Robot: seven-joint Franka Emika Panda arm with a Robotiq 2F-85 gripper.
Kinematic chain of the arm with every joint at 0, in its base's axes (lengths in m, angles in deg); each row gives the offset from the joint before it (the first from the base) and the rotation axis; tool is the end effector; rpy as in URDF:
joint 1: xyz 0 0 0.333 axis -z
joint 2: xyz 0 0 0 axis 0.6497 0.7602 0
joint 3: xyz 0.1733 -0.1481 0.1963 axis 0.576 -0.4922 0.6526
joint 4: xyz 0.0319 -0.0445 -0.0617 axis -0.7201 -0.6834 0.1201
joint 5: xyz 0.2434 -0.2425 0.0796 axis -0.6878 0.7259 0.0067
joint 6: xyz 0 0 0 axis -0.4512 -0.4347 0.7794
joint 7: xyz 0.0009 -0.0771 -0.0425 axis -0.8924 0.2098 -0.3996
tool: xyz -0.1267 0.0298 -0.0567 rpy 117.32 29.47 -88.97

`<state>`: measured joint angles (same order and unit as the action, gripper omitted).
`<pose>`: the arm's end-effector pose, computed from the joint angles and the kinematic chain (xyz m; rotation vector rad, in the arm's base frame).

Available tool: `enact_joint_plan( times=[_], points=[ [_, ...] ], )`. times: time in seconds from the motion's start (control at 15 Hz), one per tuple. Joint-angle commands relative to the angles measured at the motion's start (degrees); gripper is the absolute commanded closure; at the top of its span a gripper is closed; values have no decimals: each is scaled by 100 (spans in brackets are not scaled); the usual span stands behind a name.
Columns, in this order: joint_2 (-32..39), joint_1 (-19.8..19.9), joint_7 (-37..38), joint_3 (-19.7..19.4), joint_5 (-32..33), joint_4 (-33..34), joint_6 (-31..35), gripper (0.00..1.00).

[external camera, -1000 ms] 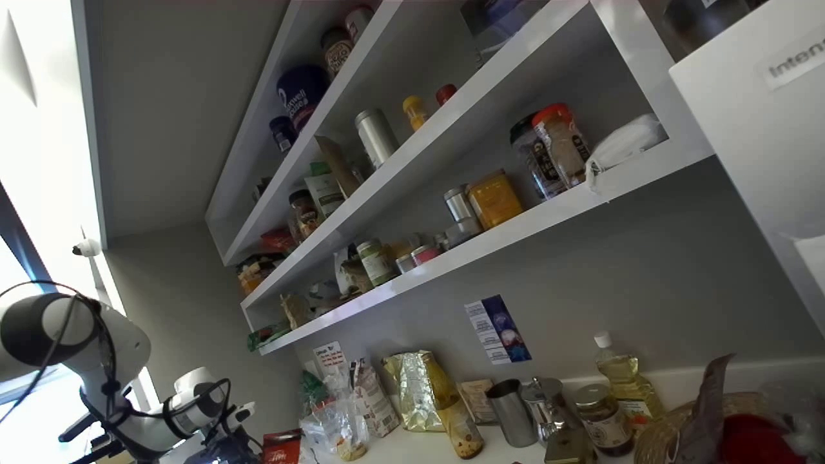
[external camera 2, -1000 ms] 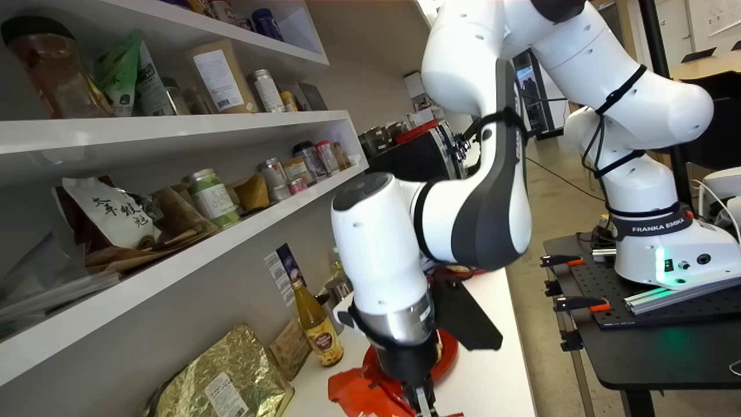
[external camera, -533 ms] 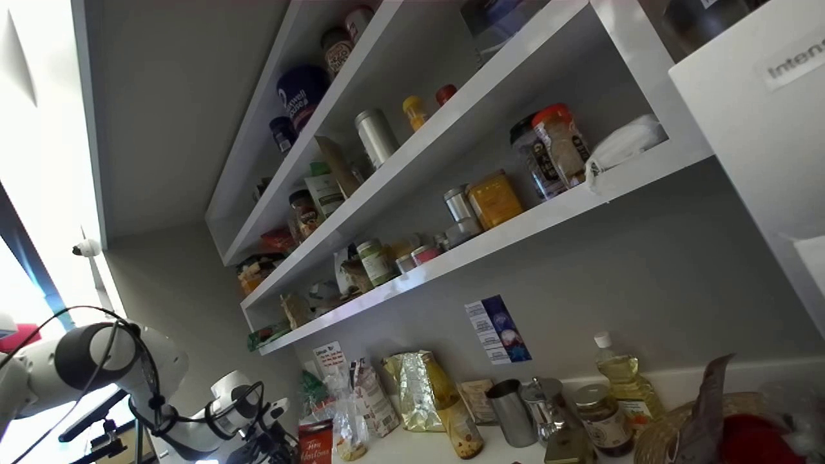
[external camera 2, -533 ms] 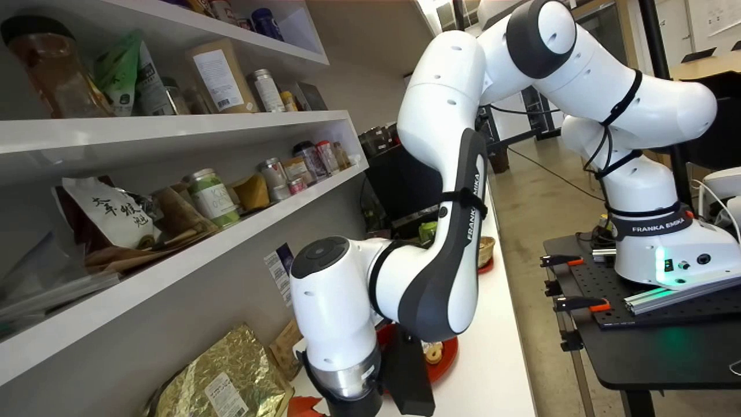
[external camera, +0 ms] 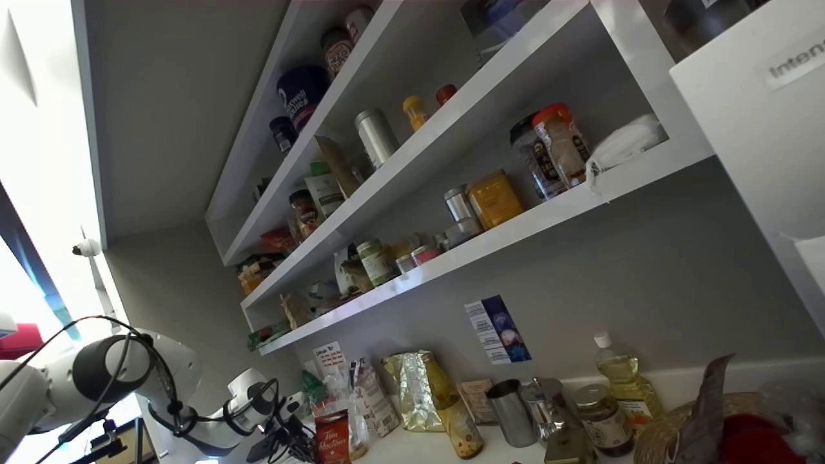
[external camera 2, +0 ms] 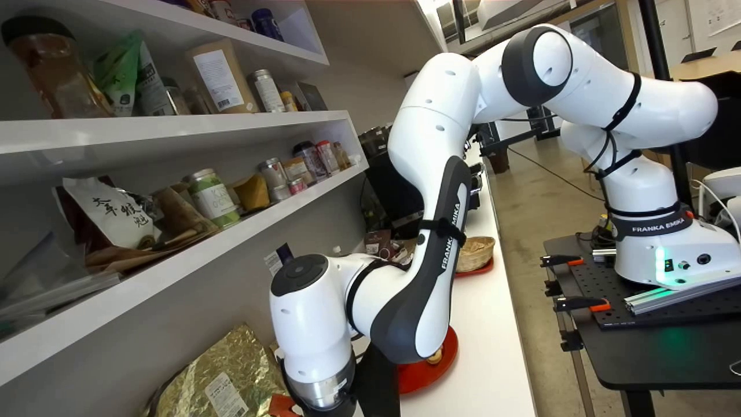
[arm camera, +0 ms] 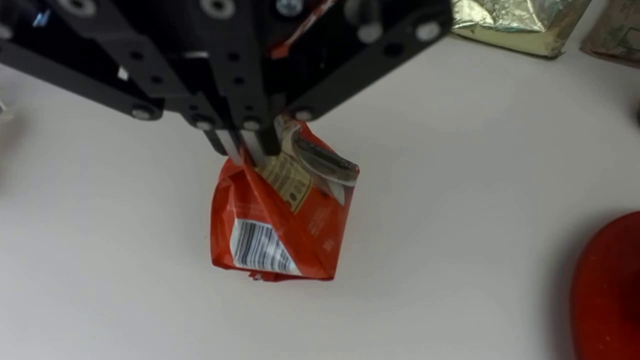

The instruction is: Remove the orange packet from the bottom shelf and put it on the counter

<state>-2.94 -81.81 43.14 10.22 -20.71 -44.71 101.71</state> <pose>0.5190 0.4611 0.1856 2.9882 0.4471 0.4563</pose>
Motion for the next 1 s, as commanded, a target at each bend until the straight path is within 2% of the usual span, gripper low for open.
enact_joint_plan(
  times=[0.0,0.2,0.27,0.33,0.67,0.73,0.93],
  points=[
    [363,-168,46,-306,-68,438,86,99],
    [334,-311,136,-408,-56,365,91,99],
    [316,-332,128,-412,-79,347,56,73],
    [330,-276,22,-384,-138,389,-2,72],
    [355,-204,-175,-255,-352,349,-295,34],
    [53,-244,-59,-245,-403,-91,-265,28],
    [-341,-113,-242,-73,-700,-482,-646,7]
  ],
)
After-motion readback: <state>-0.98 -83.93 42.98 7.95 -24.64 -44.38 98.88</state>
